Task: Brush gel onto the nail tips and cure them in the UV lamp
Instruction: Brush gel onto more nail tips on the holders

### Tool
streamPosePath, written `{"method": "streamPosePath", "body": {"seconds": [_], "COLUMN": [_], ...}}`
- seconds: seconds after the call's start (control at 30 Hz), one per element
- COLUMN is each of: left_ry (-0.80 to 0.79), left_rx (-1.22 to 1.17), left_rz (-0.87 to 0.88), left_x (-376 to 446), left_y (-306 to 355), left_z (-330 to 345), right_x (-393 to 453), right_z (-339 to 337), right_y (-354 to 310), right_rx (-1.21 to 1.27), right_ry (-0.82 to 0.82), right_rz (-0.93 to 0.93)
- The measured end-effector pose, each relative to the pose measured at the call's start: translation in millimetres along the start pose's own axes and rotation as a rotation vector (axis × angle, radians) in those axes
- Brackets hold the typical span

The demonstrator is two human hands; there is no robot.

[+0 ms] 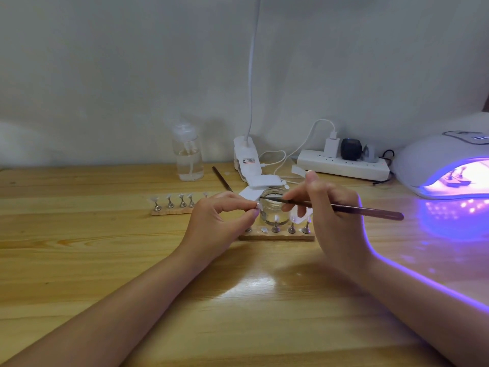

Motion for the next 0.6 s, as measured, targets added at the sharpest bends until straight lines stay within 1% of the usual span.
{"method": "streamPosePath", "body": {"seconds": [0.13,0.27,0.33,0.47,0.6], "left_ry": [-0.007,-0.005,-0.007,-0.014,-0.009], "left_rx": [0.009,0.018,0.006,0.003,0.005], "left_rz": [0.003,0.021,0.030,0.054,0.060], "left_x": [0.0,0.4,1.1,1.3,1.8], "left_y": [0.0,0.7,0.9,1.6,1.3], "left_z": [0.3,0.4,0.7,1.5,1.3], "right_x": [-2.2,-1.8,-1.8,-2.8,-4.9], "right_z": [3.6,-1.0,-2.4,2.8,4.1], "right_y": [-0.4,3.9,2.7,0.3,2.8], "right_rx": [-0.013,0.053,0.060,0.005,0.017], "right_ry": [-0.032,0.025,0.039,0.001,-0.008], "right_rz": [-0.003,0.053,0.042,0.030,0.045]}}
Point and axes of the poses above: each hand's wrist, its own x-axis towards the middle knuckle, its own z-axis out of the palm, y = z × x, the point moved 8 cm from there along x, towards the middle knuckle, and after that the axes turned 12 degrees about -x, right-handed, at the moved point
